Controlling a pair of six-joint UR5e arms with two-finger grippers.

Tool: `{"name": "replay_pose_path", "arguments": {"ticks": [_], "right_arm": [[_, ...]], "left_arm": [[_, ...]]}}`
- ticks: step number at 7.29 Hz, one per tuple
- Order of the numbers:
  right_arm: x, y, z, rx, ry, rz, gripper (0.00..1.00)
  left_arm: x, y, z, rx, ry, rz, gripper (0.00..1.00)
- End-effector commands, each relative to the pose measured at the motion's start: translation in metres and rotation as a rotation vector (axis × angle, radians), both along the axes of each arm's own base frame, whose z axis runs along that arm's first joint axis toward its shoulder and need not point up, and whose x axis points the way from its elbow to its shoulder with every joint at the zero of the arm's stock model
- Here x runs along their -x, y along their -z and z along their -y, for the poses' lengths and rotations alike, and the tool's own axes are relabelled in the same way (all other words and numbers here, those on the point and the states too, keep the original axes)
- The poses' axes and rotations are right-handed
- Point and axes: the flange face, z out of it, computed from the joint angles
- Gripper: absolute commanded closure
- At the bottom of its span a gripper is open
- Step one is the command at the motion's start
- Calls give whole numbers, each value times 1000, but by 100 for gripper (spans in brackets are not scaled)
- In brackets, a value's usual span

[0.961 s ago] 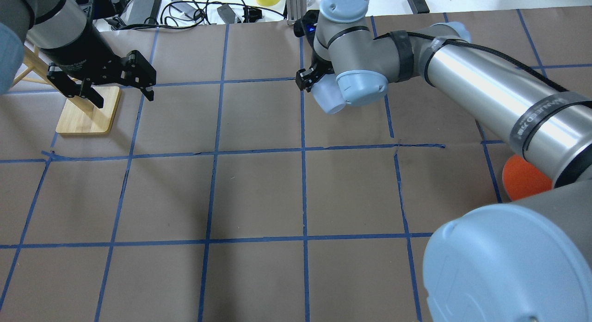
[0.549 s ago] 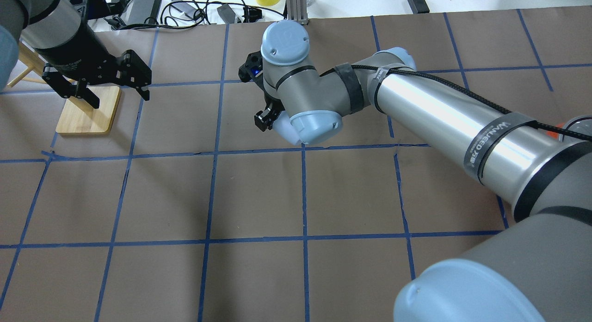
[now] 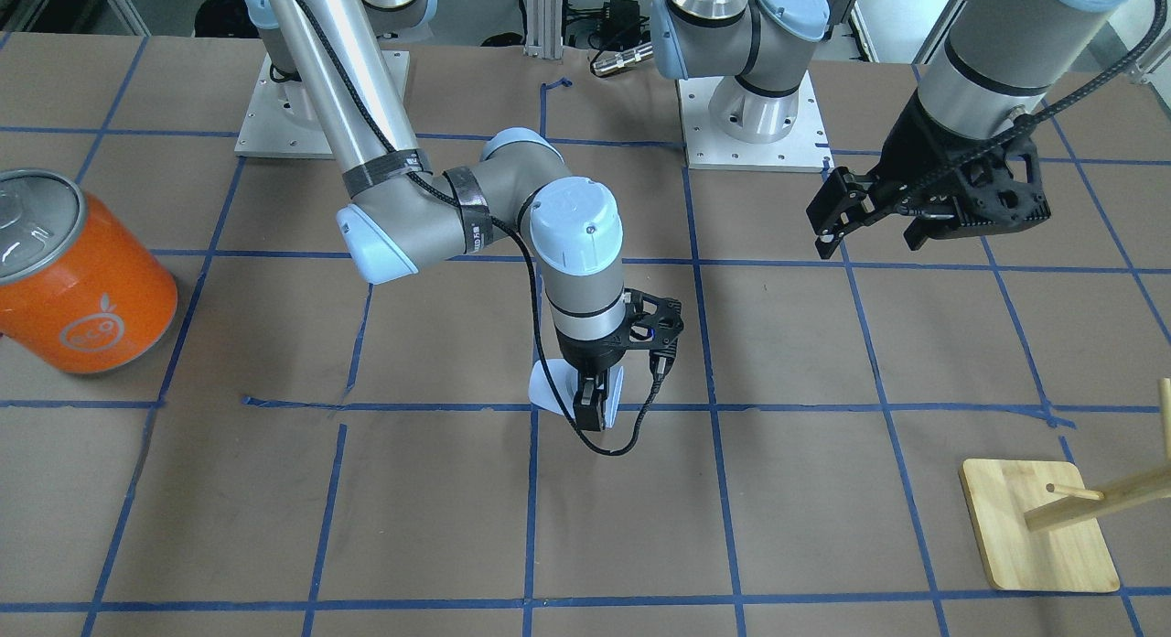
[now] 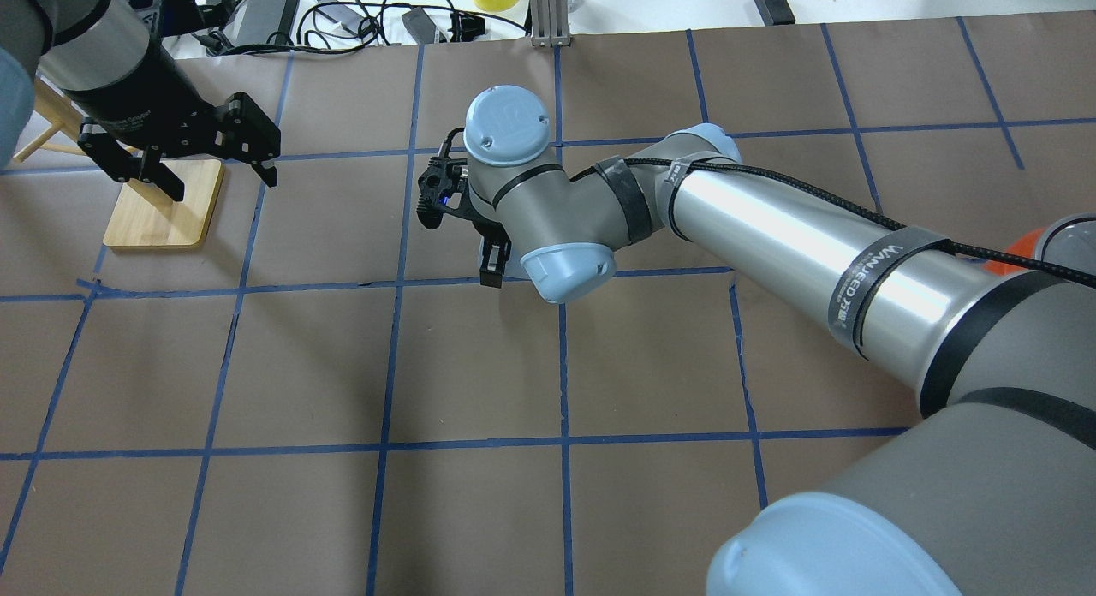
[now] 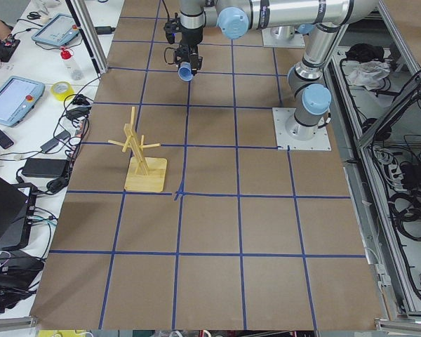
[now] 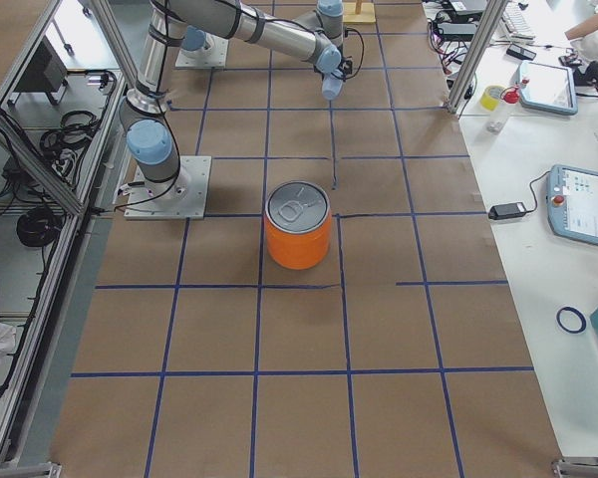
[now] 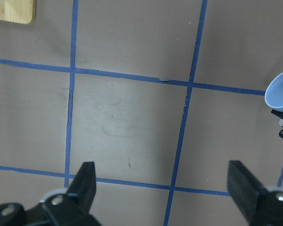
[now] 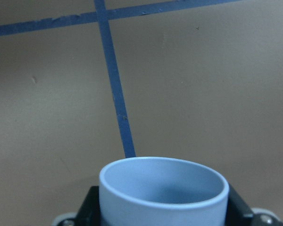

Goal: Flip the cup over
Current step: 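Lift the cup with the right gripper and carry it toward the left arm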

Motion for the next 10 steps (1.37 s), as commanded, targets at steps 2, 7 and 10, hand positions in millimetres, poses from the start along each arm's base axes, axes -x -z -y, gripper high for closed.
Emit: {"name": "replay_pose_path", "arguments": {"ticks": [2,7,10], "right_arm": [[0,15,3,0,-153,4,71],[0,19,6,30,-165,-10,4],[4,15,6,34,-153,-51,0]], "left_arm": [[0,0,0,0,0,0,0],[0,1,0,-3,0,0,0],[0,1,0,-2,0,0,0]]}}
